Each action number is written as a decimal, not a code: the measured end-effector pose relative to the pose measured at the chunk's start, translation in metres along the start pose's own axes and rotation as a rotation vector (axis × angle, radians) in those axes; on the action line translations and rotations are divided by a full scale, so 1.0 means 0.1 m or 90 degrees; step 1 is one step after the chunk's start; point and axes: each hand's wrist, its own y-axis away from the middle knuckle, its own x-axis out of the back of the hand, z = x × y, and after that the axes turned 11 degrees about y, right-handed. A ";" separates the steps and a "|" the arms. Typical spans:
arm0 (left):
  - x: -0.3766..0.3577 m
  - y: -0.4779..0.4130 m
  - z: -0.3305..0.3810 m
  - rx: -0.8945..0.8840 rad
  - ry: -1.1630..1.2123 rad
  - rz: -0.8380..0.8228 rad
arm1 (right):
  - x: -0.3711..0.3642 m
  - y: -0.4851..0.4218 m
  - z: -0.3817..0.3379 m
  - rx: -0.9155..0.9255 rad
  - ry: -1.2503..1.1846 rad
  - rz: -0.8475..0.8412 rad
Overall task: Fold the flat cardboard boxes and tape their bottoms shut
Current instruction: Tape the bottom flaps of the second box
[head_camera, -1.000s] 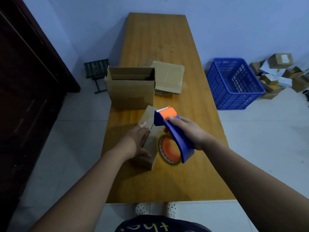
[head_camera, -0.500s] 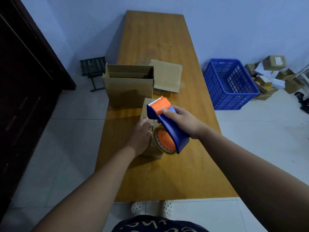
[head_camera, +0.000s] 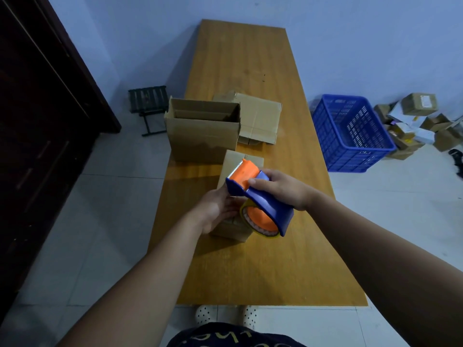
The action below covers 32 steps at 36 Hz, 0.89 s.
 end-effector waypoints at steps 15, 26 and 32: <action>0.19 0.05 -0.10 0.034 0.150 -0.197 | 0.07 -0.12 0.13 -0.041 -0.114 -0.004; 0.21 0.04 -0.11 0.049 0.228 -0.252 | 0.13 -0.16 0.23 -0.050 -0.141 -0.044; 0.21 0.01 -0.15 0.067 0.220 -0.157 | 0.15 -0.16 0.24 -0.021 -0.205 -0.035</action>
